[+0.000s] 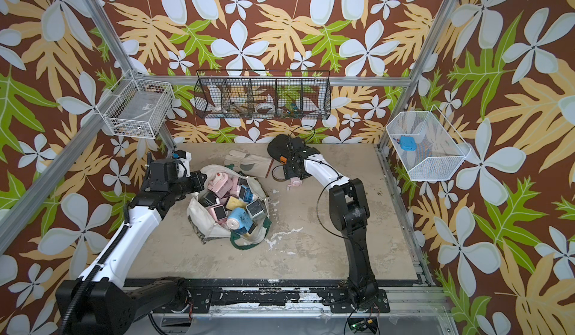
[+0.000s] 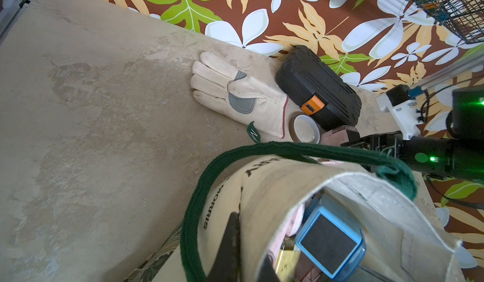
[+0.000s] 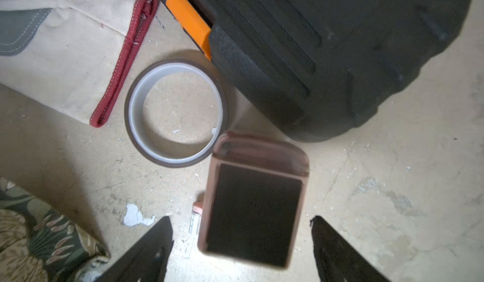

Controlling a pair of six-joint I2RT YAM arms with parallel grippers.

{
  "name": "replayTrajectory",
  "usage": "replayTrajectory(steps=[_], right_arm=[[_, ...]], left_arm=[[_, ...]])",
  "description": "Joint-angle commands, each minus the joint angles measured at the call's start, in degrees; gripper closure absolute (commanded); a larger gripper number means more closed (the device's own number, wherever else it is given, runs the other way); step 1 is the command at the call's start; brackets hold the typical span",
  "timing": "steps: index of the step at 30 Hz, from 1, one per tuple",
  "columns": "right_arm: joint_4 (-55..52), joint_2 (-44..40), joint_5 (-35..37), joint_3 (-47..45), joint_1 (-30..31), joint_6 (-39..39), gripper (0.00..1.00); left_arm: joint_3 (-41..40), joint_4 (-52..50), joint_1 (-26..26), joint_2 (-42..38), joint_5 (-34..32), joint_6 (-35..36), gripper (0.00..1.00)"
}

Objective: Take out the pencil sharpeners from the tote bags
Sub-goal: Place the pencil sharpener at the center of the board, then pick up the pencil sharpener from the canvas bag.

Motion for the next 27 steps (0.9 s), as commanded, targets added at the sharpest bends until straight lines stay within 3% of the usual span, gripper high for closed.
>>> replayTrajectory(steps=[1,8,11,18,22,27], right_arm=[[1.65,-4.31,0.78,-1.89,0.64,0.07,0.15],[7.54,-20.42,2.35,-11.5,6.11,0.86,0.16],[7.02,-25.7,3.78,-12.3,11.15,-0.72,0.18],[12.86,-37.04,6.82,-24.04,25.28,-0.43,0.22],[13.63,-36.69,9.49,-26.05,33.1,1.28,0.24],[9.79,-29.29,13.73,-20.12,40.28,2.66,0.24]], left_arm=[[0.61,1.86,0.2,0.01,-0.73,-0.66,1.0],[0.74,1.8,0.2,0.19,-1.11,-0.9,1.0],[0.67,1.71,0.22,0.19,-1.0,-0.95,1.0],[0.61,1.7,0.2,0.37,-0.97,-0.98,1.0],[0.52,1.68,0.2,0.46,-1.14,-0.94,1.0],[0.59,1.6,0.22,0.41,-1.3,-0.78,1.0]])
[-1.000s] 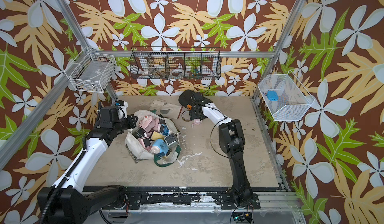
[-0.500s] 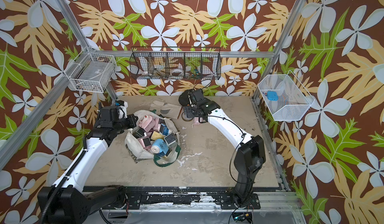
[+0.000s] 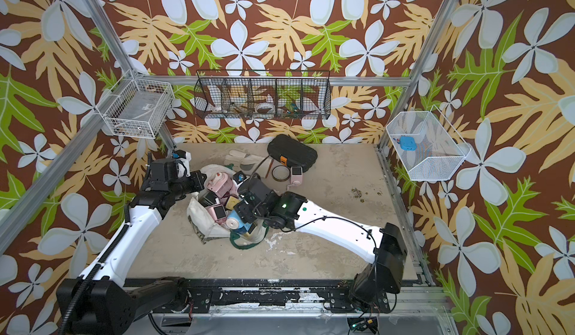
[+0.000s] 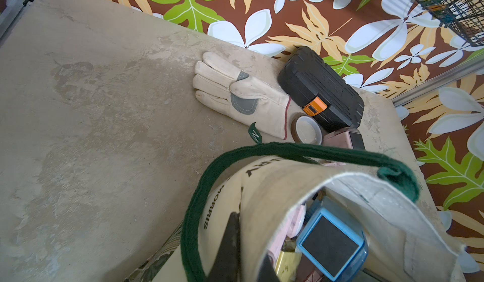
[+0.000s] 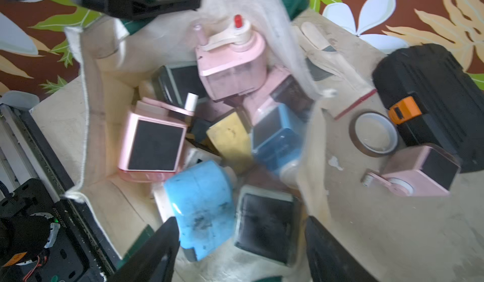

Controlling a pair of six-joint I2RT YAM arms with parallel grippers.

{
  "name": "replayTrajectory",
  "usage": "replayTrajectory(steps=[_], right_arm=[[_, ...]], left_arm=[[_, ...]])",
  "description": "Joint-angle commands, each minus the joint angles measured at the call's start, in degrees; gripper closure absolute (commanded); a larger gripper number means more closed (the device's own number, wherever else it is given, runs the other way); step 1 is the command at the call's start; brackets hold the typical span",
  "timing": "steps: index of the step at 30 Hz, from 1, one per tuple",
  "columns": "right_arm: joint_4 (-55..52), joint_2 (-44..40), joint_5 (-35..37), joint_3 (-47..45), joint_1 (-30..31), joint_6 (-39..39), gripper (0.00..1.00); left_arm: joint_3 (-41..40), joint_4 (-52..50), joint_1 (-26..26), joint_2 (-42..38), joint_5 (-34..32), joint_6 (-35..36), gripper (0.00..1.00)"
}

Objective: Take out the pencil sharpeners from the tote bags
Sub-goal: Pick up the pencil sharpener from the canvas bag.

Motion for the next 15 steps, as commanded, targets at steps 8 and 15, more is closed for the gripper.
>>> replayTrajectory(steps=[8,15], right_arm=[[-2.21,11.03,5.29,7.32,3.44,5.72,0.24],[-3.42,14.89,5.12,10.23,5.02,9.28,0.22]], left_arm=[[0.68,1.39,0.16,-0.18,-0.91,-0.33,1.0],[0.63,1.39,0.14,-0.18,-0.66,-0.42,1.0]])
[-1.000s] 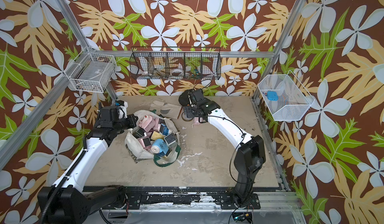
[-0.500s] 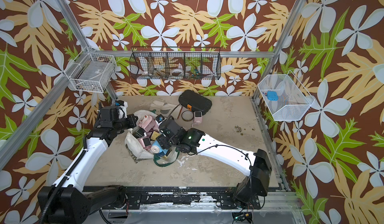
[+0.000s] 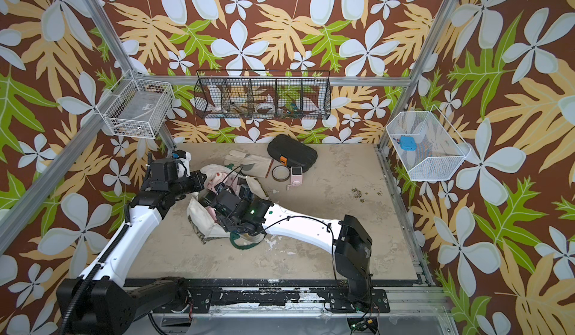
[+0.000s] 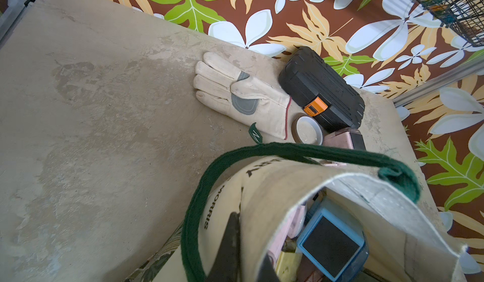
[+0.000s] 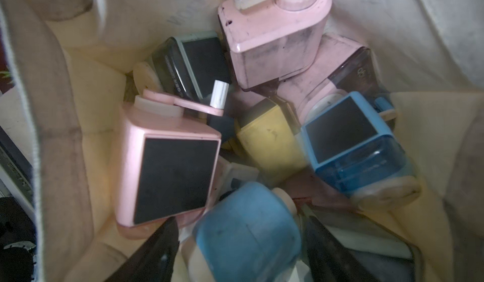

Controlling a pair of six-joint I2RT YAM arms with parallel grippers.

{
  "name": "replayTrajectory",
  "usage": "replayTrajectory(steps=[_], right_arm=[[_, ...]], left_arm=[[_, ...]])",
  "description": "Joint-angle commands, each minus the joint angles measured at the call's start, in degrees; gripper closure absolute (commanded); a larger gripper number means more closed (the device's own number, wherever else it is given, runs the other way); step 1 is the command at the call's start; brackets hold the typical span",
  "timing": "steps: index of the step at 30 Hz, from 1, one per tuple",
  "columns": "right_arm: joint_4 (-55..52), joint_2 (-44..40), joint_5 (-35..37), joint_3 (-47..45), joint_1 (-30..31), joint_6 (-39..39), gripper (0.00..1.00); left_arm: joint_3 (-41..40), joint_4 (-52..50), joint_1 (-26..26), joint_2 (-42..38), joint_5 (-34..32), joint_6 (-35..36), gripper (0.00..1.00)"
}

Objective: Take out the pencil sharpeners from the tote bags
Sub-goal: Pick up the pencil sharpener from the canvas bag.

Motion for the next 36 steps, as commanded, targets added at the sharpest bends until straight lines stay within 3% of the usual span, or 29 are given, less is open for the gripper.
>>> replayTrajectory(steps=[1,8,24,29,36], right_arm=[[-1.39,1.17,1.63,1.5,0.8,3.02,0.22],[-3.31,2.55,7.76,1.5,2.16,6.65,0.2],[-7.26,5.37,13.96,-0.61,3.75,9.09,0.19],[-9.37,4.7,16.19,-1.82,3.88,9.77,0.23],[-6.83,3.01,14.14,-4.37,3.89,8.77,0.31]], left_arm=[[0.6,1.41,0.14,-0.18,-0.5,-0.39,1.0],[0.5,1.41,0.14,-0.18,-0.34,-0.4,1.0],[0.58,1.4,0.18,-0.18,-0.4,-0.47,1.0],[0.5,1.41,0.15,-0.18,-0.35,-0.43,1.0],[0.51,1.39,0.13,-0.09,-0.36,-0.41,1.0]])
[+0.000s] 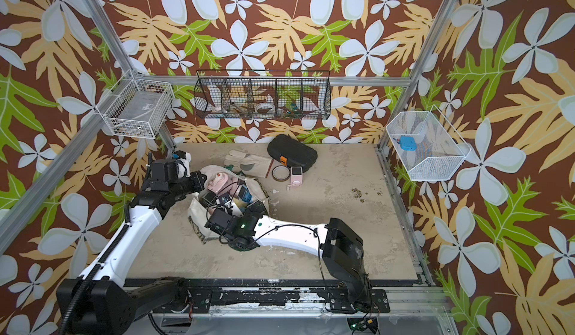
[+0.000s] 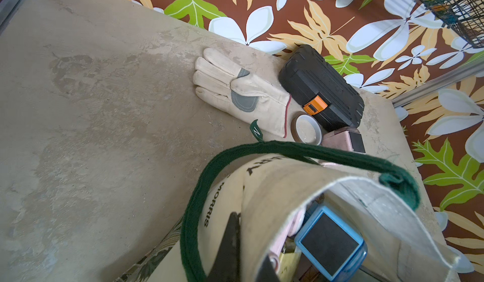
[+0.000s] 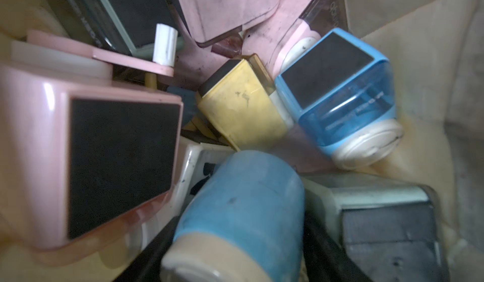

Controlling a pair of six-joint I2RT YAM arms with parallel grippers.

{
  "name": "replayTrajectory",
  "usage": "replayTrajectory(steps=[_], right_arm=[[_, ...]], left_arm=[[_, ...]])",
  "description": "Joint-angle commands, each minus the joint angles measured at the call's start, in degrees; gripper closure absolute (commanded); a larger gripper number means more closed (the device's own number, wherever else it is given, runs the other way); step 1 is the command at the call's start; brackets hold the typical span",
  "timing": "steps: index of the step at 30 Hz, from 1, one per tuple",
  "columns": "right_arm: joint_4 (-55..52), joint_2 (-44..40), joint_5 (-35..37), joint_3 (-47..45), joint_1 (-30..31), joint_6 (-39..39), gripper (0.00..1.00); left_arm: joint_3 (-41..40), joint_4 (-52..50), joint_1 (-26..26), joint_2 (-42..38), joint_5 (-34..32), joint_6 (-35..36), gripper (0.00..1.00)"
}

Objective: Take out the pencil sharpeners from the tote bags
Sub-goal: Pick up the pencil sharpener from the canvas bag.

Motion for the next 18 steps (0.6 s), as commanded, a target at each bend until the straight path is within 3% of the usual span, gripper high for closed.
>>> replayTrajectory(steps=[1,9,18], right_arm=[[-4.47,0.71,-0.61,0.54,-0.13,-1.48,0.33],[-3.58,0.49,-2.64,3.1,-0.19,-4.12,0.54],[2.68,-6.98,-7.7,0.77,-0.38,-10.82,0.58]], left_arm=[[0.5,1.99,0.13,-0.01,-0.49,0.21,1.0],[0.52,2.04,0.13,-0.01,-0.43,0.27,1.0],[0.49,2.0,0.14,-0.09,-0.49,0.26,1.0]])
